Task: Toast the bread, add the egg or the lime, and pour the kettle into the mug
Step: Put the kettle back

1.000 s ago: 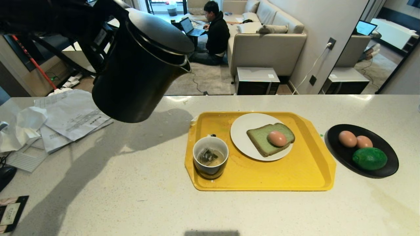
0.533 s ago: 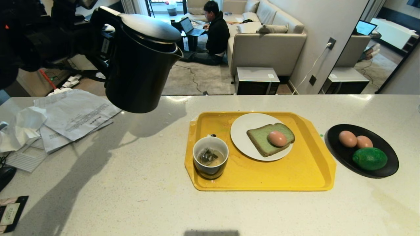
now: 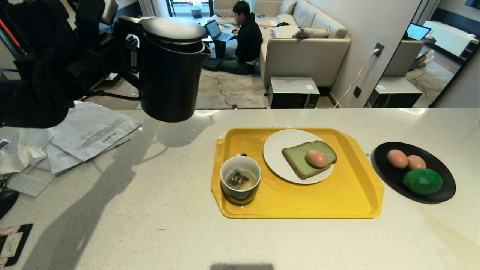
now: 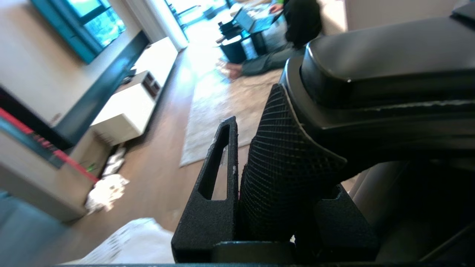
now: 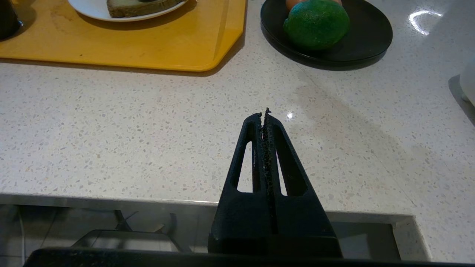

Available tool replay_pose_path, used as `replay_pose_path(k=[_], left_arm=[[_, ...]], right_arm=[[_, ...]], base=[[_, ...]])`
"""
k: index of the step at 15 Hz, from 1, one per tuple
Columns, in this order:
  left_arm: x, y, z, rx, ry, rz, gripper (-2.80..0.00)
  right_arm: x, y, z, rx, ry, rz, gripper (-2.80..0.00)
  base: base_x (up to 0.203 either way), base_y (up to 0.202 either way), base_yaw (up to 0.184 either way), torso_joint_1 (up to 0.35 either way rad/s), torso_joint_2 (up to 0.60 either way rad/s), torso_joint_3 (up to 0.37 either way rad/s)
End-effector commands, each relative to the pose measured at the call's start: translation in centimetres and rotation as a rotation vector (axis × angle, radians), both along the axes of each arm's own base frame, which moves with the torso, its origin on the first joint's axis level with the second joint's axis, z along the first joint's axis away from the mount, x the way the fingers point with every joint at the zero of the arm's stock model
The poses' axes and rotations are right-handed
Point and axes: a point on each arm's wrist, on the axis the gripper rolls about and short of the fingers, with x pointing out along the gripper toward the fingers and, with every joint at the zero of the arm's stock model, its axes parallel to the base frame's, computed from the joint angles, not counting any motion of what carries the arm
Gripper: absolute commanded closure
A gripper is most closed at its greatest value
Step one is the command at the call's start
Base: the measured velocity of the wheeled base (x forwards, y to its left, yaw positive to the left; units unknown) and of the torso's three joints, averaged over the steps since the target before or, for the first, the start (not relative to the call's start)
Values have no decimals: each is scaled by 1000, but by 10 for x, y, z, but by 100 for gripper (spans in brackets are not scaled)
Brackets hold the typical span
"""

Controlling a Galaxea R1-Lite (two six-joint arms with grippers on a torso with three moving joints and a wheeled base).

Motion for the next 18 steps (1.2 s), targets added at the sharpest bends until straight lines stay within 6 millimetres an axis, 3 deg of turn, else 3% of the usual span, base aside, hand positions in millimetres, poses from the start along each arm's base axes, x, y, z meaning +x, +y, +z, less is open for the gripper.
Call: replay_pose_path(k=[1,6,12,18], left_arm=[[16,-3,-17,6,20,-50,0],[34,-7,-40,-44,-23,-79,0],[64,-15,-82,-96,6,-104,0],[77,-17,-103,-125,-10,-112,0]], right_arm=[[0,0,0,-1,0,1,0],[0,0,0,-1,0,1,0],[0,0,0,0,0,1,0],[0,0,0,-1,1,1,0]], base=[[0,0,0,0,0,0],[0,0,0,0,0,0],[0,0,0,0,0,0],[0,0,0,0,0,0]])
